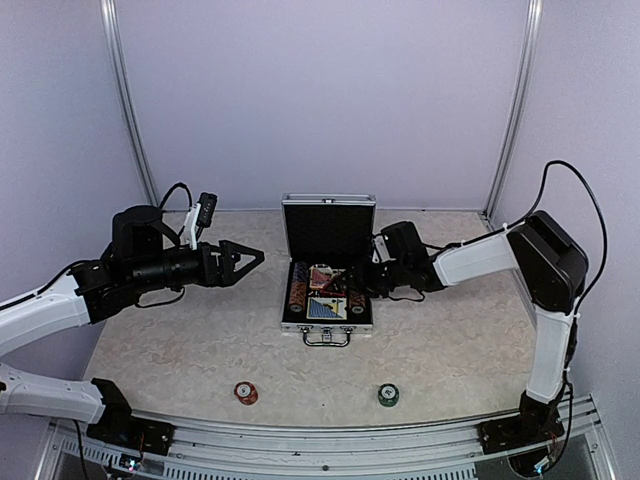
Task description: Pack up texas hold em set
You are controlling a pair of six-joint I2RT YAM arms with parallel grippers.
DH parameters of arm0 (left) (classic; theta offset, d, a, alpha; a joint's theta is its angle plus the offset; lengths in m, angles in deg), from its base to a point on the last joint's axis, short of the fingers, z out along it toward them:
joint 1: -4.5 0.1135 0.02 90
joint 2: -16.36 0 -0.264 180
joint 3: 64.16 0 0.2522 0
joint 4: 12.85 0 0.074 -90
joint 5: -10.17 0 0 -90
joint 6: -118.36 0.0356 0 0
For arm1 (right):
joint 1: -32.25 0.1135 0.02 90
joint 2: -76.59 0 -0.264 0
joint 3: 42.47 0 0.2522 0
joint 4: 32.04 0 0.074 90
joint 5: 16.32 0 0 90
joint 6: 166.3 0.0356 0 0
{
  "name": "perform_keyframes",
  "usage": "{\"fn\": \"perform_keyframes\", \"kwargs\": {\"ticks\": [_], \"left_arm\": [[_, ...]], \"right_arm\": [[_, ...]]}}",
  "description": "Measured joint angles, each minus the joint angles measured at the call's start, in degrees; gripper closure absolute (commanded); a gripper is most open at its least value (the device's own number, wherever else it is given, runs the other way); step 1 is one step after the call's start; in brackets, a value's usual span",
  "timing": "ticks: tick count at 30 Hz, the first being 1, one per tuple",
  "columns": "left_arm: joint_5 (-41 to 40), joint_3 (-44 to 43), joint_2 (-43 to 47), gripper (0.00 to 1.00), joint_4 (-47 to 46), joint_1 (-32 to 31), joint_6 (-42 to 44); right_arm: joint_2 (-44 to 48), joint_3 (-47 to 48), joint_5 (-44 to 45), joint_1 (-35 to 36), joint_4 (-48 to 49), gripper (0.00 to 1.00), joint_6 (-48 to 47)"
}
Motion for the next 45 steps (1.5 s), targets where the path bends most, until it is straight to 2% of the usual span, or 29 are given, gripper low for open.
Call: {"fn": "perform_keyframes", "kwargs": {"ticks": [9,16,22,28,34,45], "left_arm": [[0.0,0.0,0.0,0.01,0.0,0.0,0.0],[0.0,0.0,0.35,0.01,0.0,0.0,0.0],[0.0,0.0,0.5,0.01,0.0,0.0,-0.02],[-0.04,0.0,0.74,0.01,0.09,0.0,-0.04],[-0.39,0.0,1.42,0.01,0.17,0.0,-0.04],[-0.42,0.0,1.4,0.01,0.35,0.0,-0.04]], "right_arm": [[5.95,0.0,7.76,1.42,-7.58,0.62,-5.16],[8.85,2.97,16.87,8.81,-13.84,0.61,-21.33],[8.74,3.04,20.37,12.68,-15.65,0.58,-34.47],[4.26,8.22,23.78,12.68,-18.78,0.52,-44.94],[-0.24,12.48,26.43,12.68,-21.31,0.53,-53.44],[-5.64,16.31,28.65,12.68,-24.22,0.57,-59.82]]}}
